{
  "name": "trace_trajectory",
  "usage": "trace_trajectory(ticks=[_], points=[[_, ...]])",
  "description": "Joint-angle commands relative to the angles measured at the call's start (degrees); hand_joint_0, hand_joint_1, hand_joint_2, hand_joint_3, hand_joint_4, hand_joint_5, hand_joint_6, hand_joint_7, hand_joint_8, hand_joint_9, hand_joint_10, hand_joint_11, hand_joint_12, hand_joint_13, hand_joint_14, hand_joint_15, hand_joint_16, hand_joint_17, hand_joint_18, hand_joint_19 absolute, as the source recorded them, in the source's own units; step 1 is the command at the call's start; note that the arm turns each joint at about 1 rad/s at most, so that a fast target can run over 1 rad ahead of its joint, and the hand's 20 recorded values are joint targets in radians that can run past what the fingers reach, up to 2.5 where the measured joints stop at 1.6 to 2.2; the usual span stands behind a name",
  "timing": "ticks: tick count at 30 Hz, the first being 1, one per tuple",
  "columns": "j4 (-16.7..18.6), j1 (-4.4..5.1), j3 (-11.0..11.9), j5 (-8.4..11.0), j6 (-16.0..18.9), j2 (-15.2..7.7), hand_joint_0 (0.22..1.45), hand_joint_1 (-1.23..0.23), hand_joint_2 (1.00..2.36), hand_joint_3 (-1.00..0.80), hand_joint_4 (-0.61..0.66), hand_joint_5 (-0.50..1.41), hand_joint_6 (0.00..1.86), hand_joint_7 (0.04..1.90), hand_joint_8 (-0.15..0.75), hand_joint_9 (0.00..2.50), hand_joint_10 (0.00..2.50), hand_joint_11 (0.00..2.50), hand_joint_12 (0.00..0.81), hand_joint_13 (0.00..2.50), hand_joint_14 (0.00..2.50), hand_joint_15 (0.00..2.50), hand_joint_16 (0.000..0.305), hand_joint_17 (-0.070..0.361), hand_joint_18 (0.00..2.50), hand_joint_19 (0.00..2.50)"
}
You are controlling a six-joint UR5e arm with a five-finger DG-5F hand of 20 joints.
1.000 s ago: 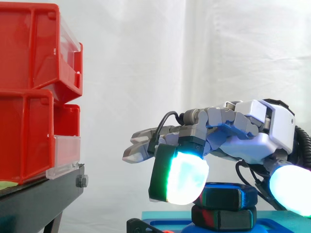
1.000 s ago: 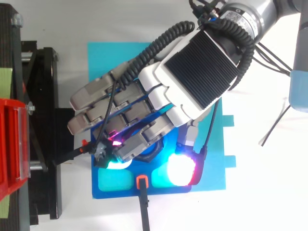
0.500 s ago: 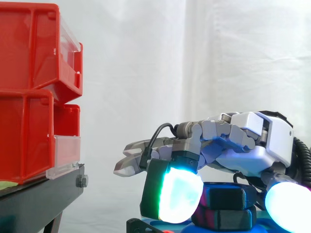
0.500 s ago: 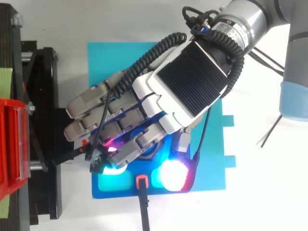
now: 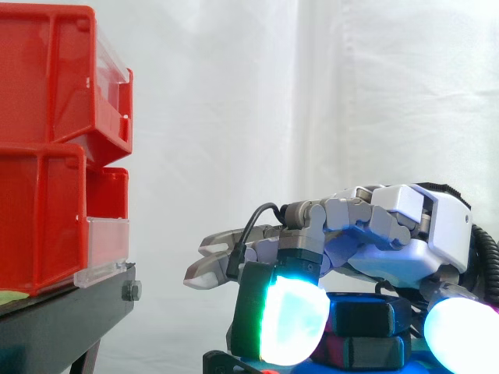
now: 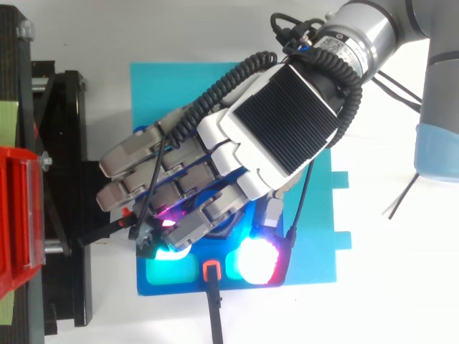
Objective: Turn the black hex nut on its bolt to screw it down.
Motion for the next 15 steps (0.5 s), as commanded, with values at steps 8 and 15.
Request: trace_trajectory(ticks=[8,15], points=[[0.4,-0.67,0.0,-0.94,0.0,0.0,0.47,-0.4,1.0,-0.5,0.18,-0.05,0.61,1.2,0.248,0.8,0.01,0.27,0.334,0.48,0.01,0.17,0.046,0.104,0.26,0.24],[0.7,-1.02,0.0,-1.56,0.0,0.0,0.47,-0.4,1.0,-0.5,0.18,-0.05,0.62,1.18,0.247,0.8,0.01,0.27,0.333,0.49,0.01,0.17,0.046,0.104,0.26,0.24]])
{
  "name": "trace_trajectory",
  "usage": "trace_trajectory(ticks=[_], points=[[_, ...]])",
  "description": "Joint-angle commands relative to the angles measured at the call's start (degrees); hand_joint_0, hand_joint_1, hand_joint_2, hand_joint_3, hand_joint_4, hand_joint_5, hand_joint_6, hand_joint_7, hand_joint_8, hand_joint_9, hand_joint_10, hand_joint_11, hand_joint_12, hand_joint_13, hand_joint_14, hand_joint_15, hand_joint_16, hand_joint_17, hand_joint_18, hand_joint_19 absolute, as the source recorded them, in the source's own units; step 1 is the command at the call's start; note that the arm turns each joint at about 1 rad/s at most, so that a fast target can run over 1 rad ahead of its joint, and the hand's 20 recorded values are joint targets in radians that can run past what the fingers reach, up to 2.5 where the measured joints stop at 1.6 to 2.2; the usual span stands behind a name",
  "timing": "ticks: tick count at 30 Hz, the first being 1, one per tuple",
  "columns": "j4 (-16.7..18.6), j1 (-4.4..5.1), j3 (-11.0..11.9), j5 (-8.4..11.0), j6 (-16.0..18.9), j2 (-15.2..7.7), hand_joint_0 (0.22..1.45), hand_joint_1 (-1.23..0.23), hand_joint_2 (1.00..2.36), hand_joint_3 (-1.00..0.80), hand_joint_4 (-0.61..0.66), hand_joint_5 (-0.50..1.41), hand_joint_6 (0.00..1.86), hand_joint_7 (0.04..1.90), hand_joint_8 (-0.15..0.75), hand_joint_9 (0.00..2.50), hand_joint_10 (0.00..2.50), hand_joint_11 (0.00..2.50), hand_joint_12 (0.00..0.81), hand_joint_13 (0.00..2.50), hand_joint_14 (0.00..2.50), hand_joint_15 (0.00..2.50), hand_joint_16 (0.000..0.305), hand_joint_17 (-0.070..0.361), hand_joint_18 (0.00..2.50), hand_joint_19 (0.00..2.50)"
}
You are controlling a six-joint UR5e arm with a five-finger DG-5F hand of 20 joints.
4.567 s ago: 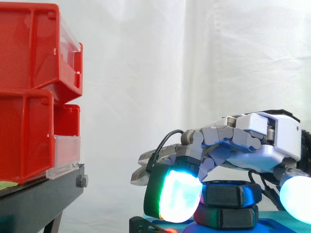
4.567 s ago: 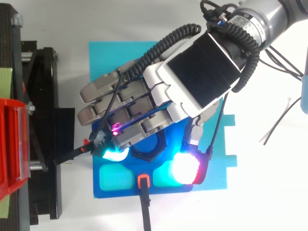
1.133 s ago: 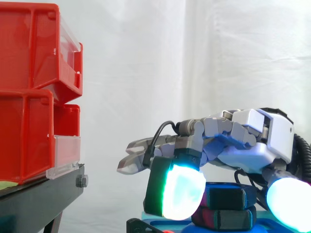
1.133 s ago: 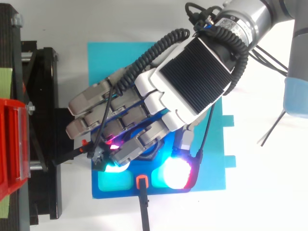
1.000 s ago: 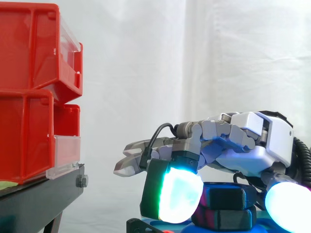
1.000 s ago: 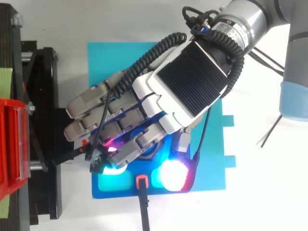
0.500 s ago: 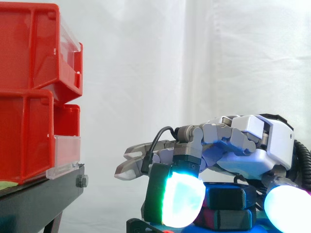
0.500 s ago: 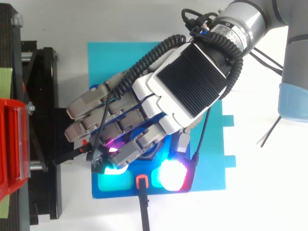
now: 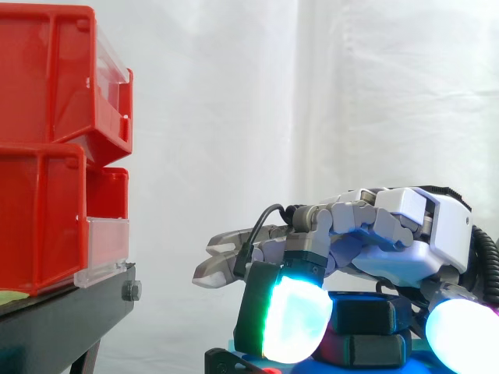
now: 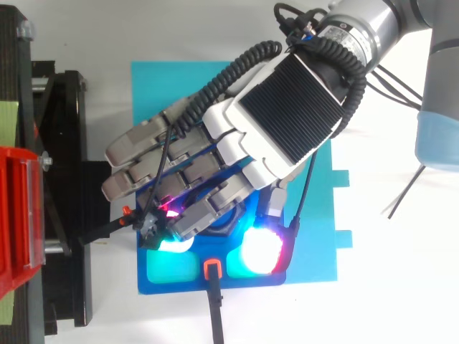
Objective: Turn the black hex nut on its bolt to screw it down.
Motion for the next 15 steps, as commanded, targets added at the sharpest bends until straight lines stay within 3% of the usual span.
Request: trace_trajectory(ticks=[1,15], points=[[0.0,-0.14,0.0,-0.12,0.1,0.0,0.47,-0.4,1.0,-0.5,0.18,-0.05,0.63,1.17,0.244,0.8,0.01,0.27,0.334,0.49,0.01,0.17,0.046,0.104,0.26,0.23],[0.0,-0.67,0.0,-0.56,0.1,0.0,0.48,-0.44,1.0,-0.5,0.18,-0.05,0.64,1.15,0.244,0.81,0.01,0.28,0.328,0.49,0.01,0.17,0.045,0.102,0.27,0.24]])
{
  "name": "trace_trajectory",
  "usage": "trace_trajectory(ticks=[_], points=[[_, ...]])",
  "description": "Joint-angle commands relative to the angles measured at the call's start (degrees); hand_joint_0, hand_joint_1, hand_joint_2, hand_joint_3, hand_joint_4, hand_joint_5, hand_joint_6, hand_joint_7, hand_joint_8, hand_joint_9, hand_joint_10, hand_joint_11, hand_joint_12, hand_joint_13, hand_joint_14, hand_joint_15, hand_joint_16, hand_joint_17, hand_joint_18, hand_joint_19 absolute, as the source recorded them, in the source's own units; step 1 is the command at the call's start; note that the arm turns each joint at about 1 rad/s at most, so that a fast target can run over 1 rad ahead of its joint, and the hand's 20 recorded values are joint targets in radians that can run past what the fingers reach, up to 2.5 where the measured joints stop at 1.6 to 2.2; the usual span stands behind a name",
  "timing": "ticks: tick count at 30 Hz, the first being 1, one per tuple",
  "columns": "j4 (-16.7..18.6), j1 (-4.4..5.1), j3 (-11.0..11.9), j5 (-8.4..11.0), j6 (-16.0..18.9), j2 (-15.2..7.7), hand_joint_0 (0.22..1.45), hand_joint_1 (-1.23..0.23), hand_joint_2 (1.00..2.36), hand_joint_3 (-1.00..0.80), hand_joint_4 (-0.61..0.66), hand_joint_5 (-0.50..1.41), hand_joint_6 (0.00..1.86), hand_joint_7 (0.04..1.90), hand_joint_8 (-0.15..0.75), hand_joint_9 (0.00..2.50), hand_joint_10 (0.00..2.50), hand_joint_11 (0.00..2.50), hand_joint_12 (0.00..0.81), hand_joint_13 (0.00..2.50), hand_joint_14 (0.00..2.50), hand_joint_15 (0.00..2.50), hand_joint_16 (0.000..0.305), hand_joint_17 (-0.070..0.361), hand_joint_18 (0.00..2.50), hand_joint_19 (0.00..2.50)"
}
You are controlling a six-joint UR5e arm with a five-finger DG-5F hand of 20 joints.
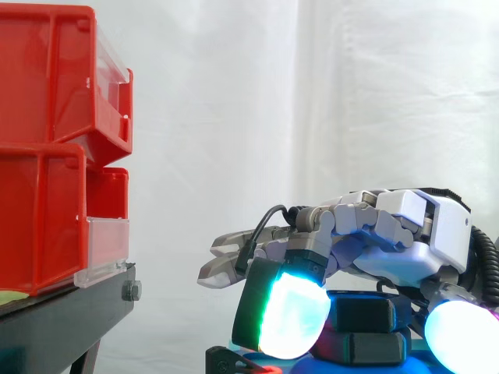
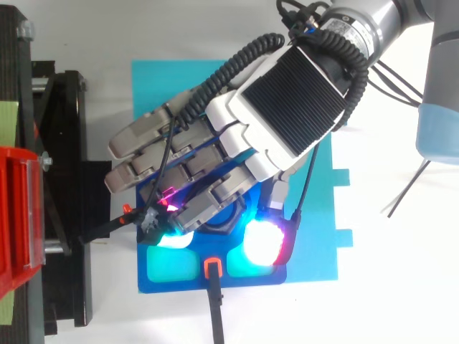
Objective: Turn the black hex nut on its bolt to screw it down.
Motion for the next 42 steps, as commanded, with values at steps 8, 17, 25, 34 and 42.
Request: trace_trajectory(ticks=[8,17,25,34,42], points=[[0.4,-0.18,0.0,-0.28,0.0,0.0,0.48,-0.45,1.0,-0.5,0.18,-0.06,0.63,1.16,0.245,0.82,0.01,0.28,0.326,0.49,0.01,0.16,0.045,0.101,0.26,0.24],[0.0,0.08,0.4,-0.19,1.5,0.1,0.46,-0.44,1.0,-0.5,0.2,-0.07,0.5,1.25,0.249,0.8,0.01,0.27,0.338,0.49,0.01,0.17,0.048,0.107,0.27,0.23],[-6.1,0.26,6.3,-0.19,2.9,0.3,0.4,-0.42,1.0,-0.5,0.22,-0.15,0.5,0.92,0.269,0.71,0.01,0.27,0.372,0.44,0.01,0.17,0.056,0.126,0.24,0.23],[-19.3,1.4,7.6,2.45,0.3,5.5,0.39,-0.4,1.0,-0.5,0.2,-0.17,0.5,0.83,0.263,0.66,0.01,0.23,0.376,0.41,0.01,0.15,0.057,0.129,0.22,0.23],[-31.1,1.66,0.4,9.22,-6.4,14.6,0.4,-0.39,1.0,-0.5,0.2,-0.17,0.5,0.83,0.261,0.65,0.01,0.23,0.372,0.4,0.01,0.15,0.056,0.127,0.21,0.23]])
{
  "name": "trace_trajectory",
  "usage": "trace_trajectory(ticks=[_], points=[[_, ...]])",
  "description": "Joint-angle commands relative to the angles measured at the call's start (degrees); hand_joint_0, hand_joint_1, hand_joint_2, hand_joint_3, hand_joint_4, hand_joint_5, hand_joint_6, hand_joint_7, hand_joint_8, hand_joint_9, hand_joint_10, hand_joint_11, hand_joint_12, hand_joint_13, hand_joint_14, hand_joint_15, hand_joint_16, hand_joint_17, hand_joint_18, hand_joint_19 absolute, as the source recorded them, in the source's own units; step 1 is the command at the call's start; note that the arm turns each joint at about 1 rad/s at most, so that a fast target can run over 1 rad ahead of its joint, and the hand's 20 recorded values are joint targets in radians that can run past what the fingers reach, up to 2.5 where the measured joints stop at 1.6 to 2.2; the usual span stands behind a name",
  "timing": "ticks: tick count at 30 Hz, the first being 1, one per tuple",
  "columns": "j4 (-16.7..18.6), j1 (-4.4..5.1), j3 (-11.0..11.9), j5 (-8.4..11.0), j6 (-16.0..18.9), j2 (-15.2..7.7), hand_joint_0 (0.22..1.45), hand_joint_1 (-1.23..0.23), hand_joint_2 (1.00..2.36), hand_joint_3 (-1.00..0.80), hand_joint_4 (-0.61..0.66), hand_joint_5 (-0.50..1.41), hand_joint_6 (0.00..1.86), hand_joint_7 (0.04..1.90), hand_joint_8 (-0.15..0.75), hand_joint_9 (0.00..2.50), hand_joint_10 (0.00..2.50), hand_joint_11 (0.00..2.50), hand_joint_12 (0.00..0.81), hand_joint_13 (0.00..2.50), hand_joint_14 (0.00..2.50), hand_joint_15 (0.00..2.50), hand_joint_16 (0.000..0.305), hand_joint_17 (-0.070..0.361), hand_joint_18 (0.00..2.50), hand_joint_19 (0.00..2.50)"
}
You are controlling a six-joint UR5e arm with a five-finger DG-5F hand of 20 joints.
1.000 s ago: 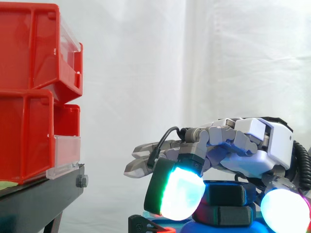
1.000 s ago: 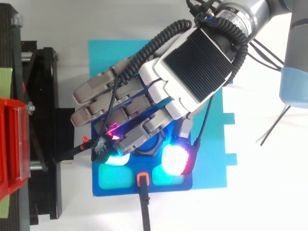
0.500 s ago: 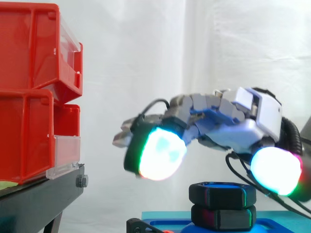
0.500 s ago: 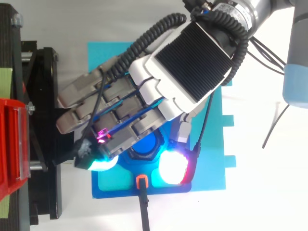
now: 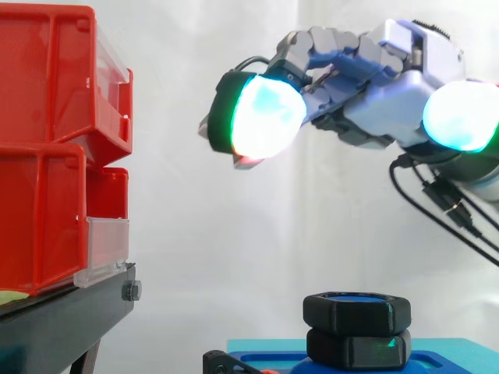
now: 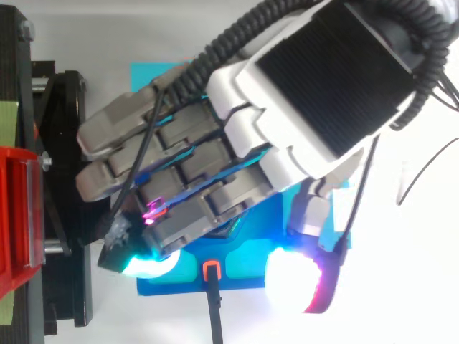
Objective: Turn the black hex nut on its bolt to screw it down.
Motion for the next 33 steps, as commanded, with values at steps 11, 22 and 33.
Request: trace_trajectory(ticks=[11,22,33], points=[[-7.0,-0.16,-24.1,13.55,-7.2,19.8,0.43,-0.41,1.0,-0.5,0.2,-0.16,0.5,0.84,0.253,0.67,0.01,0.24,0.356,0.4,0.01,0.15,0.053,0.119,0.19,0.21],[-10.2,-0.08,-34.9,21.73,-1.9,30.3,0.44,-0.42,1.0,-0.5,0.18,-0.16,0.5,0.84,0.243,0.69,0.01,0.24,0.347,0.39,0.0,0.14,0.052,0.117,0.17,0.2],[-13.4,0.28,-39.5,30.96,13.8,33.3,0.44,-0.43,1.0,-0.5,0.16,-0.17,0.5,0.83,0.234,0.65,0.01,0.21,0.343,0.27,0.0,0.08,0.049,0.11,0.0,0.09]])
